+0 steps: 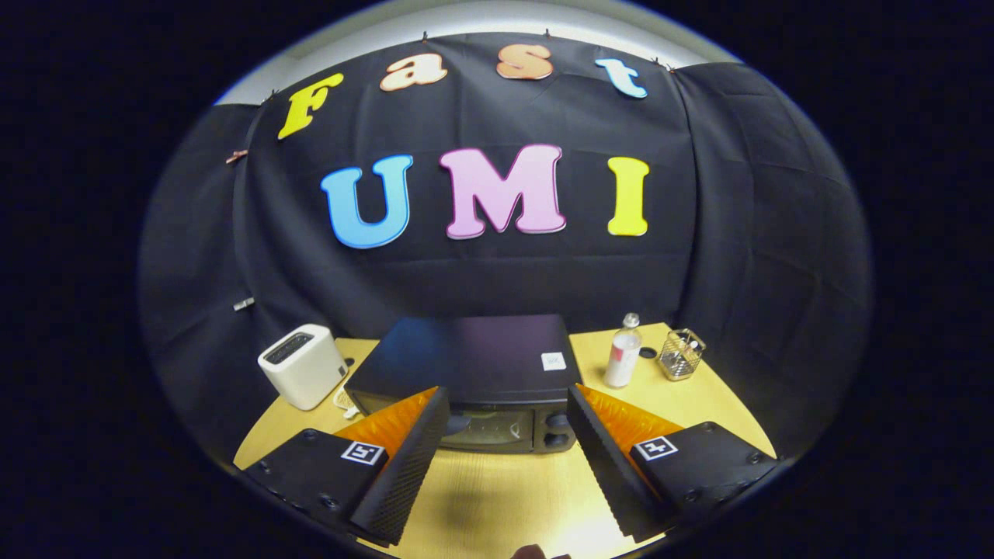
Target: Open the toaster oven, put the food inside, and close the toaster oven door.
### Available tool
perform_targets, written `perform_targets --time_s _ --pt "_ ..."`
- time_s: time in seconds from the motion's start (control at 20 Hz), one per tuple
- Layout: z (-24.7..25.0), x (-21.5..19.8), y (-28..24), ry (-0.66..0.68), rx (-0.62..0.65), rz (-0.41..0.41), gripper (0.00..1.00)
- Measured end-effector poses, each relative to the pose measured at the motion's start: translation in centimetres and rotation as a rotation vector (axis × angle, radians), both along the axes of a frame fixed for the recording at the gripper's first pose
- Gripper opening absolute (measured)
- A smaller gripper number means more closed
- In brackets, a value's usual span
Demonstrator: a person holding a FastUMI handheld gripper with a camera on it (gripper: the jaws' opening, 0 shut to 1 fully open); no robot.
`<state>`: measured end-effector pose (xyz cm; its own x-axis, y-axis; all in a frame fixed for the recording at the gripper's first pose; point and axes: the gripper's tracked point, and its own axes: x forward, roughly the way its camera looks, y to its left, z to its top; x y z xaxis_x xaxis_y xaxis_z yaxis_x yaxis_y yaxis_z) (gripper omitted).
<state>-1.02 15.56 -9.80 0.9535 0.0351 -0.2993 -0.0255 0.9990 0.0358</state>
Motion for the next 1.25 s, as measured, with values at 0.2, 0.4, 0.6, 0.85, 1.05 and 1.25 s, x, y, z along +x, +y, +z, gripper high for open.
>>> perform_targets --time_s 0.2,0.4,0.6,0.85,1.05,1.25 --pt "4.9 -0.5 -3.8 -0.096 -0.006 -0.024 1.00" --pt "8.1 -1.0 -7.9 -0.159 -0.042 -0.034 1.00" --pt "10.0 -1.6 -11.6 -0.208 -0.056 -0.057 1.00" --pt "10.2 -1.7 -14.9 -0.206 -0.047 -0.064 1.00" --pt "9.2 -1.2 -17.0 -0.182 -0.055 -0.070 1.00" --pt "8.6 -0.4 -18.5 -0.165 -0.048 -0.078 1.00"
